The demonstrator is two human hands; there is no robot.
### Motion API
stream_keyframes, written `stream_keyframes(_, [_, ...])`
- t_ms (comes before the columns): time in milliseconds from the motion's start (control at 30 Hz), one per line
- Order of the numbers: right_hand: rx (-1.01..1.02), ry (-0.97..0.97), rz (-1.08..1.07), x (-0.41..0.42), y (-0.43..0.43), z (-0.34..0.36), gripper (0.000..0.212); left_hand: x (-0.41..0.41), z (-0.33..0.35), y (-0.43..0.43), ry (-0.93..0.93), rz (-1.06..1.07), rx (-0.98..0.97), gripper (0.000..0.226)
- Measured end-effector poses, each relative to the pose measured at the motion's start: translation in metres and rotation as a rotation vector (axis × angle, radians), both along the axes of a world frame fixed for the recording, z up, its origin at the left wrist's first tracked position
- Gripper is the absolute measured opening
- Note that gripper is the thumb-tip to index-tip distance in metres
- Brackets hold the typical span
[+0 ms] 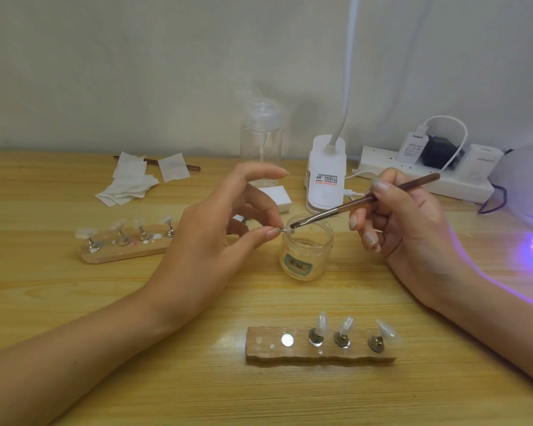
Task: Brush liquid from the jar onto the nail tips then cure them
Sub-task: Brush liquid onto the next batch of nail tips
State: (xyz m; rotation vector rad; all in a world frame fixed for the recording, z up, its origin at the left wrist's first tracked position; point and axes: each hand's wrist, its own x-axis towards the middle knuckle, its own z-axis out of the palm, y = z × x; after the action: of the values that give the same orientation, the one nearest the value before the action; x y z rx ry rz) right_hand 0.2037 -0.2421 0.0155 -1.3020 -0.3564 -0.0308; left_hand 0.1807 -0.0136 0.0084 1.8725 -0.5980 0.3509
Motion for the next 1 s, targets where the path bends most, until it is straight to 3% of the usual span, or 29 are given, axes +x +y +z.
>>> stream_keyframes(567, [-0.039, -0.009, -0.115, -0.0012, -0.0003, 0.0005, 0.021, -0.0017, 0.0011, -0.0008, -0.017, 0.013, 0.016, 0.051])
stream_keyframes(700, [-0.03, -0.052, -0.035, -0.0028, 0.0013, 0.0004, 0.02, -0.0019, 0.0009, -0.0007, -0.019, 0.017, 0.021, 0.051])
stream_keyframes(1000, [-0.027, -0.06, -0.067, -0.003, 0.0012, 0.0009, 0.019, -0.0016, 0.0008, -0.0007, -0.006, 0.018, 0.016, 0.049])
